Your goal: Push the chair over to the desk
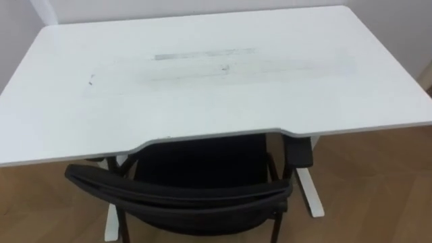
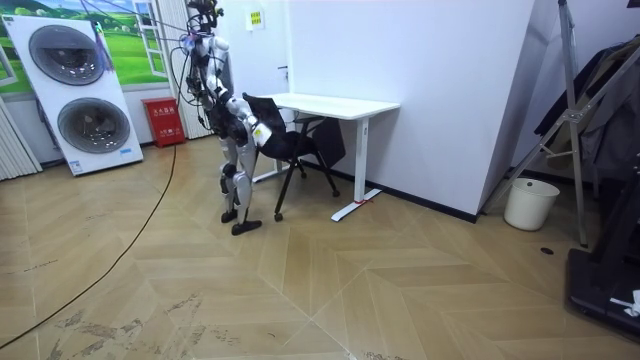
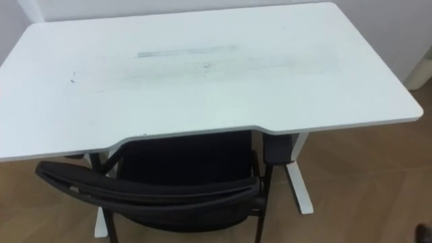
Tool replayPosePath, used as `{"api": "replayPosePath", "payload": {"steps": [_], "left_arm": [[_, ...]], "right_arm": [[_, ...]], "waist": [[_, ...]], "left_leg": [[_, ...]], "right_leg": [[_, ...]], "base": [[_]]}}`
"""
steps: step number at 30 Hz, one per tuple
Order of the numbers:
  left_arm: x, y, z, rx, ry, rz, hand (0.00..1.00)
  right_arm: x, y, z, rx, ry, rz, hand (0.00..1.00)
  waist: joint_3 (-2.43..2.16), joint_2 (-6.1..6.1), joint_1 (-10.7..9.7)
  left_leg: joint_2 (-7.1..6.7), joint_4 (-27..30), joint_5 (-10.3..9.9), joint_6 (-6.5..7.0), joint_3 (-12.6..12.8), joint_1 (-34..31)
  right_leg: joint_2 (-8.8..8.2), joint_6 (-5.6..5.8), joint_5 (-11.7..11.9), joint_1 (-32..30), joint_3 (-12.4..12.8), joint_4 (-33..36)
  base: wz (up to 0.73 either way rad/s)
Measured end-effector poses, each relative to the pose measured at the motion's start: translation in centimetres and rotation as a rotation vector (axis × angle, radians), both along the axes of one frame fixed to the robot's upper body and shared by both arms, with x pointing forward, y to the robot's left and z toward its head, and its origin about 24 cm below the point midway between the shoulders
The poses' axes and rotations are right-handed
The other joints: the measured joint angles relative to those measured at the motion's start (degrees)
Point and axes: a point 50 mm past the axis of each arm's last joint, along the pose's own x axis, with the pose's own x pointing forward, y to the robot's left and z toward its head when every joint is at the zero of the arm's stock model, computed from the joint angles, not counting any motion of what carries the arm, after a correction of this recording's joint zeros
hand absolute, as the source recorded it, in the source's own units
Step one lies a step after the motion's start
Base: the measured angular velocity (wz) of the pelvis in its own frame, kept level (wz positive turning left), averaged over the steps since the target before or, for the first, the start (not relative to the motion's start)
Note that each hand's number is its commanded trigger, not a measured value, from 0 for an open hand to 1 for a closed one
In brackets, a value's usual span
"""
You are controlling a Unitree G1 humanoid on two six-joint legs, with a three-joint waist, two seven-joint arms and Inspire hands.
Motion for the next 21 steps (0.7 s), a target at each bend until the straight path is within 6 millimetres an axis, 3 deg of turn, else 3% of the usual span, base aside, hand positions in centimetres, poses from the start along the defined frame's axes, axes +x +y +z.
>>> {"api": "replayPosePath", "payload": {"steps": [4, 6, 9, 12, 13, 19, 21], "left_arm": [[-3.3, -2.3, -2.6, -0.202, 0.155, 0.029, 0.0], [-4.3, -3.0, -3.2, -0.264, 0.206, 0.036, 0.0], [-4.6, -4.0, -3.8, -0.343, 0.26, 0.016, 0.0], [-4.3, -5.0, -4.4, -0.419, 0.313, -0.03, 0.0], [-3.2, -5.3, -4.6, -0.44, 0.311, -0.056, 0.0], [0.4, -6.4, -5.1, -0.515, 0.264, -0.15, 0.0], [0.9, -6.7, -5.2, -0.54, 0.251, -0.167, 0.0]], "right_arm": [[-3.8, 3.3, -3.6, 0.237, 0.16, -0.009, 0.0], [-4.9, 4.4, -4.2, 0.306, 0.226, -0.005, 0.0], [-5.0, 5.6, -4.9, 0.369, 0.343, 0.132, 0.0], [-3.0, 6.5, -5.6, 0.406, 0.427, 0.326, 0.0], [-2.0, 6.7, -5.8, 0.406, 0.438, 0.383, 0.0], [3.2, 7.5, -6.2, 0.409, 0.354, 0.5, 0.0], [3.8, 7.8, -6.2, 0.425, 0.327, 0.515, 0.0]], "waist": [[0.07, -0.11, -1.34], [0.1, -0.07, -1.38], [0.13, -0.17, -1.36], [0.2, -0.38, -1.33], [0.24, -0.42, -1.41], [0.32, -0.45, -1.2], [0.31, -0.45, -1.2]], "left_leg": [[-0.01, 0.53, -0.22, -0.15, -0.15, 0.08], [-0.01, 0.78, -0.48, -0.19, -0.19, 0.48], [-0.03, 0.57, -0.54, -0.21, -0.19, 0.66], [0.0, 0.39, -0.58, -0.24, 0.22, 0.95], [-0.05, 0.52, -0.57, -0.24, 0.14, 0.88], [-0.13, -0.3, -0.57, -0.25, -0.06, 0.78], [-0.18, -0.4, -0.57, -0.27, -0.07, 0.76]], "right_leg": [[-0.07, -0.11, -0.83, 0.42, -0.28, -0.26], [-0.12, -0.09, -1.23, 0.83, -0.37, -0.02], [-0.1, -0.13, -1.42, 0.8, -0.28, 0.03], [-0.15, -0.14, -1.41, 0.86, -0.29, -0.02], [-0.17, -0.14, -1.4, 0.85, -0.34, -0.04], [0.01, -0.08, -1.36, 1.01, -0.26, -1.03], [0.05, -0.08, -1.36, 0.98, -0.2, -1.11]], "base": [[0.06], [0.02], [-0.02], [-0.06], [0.0], [0.02], [0.0]]}}
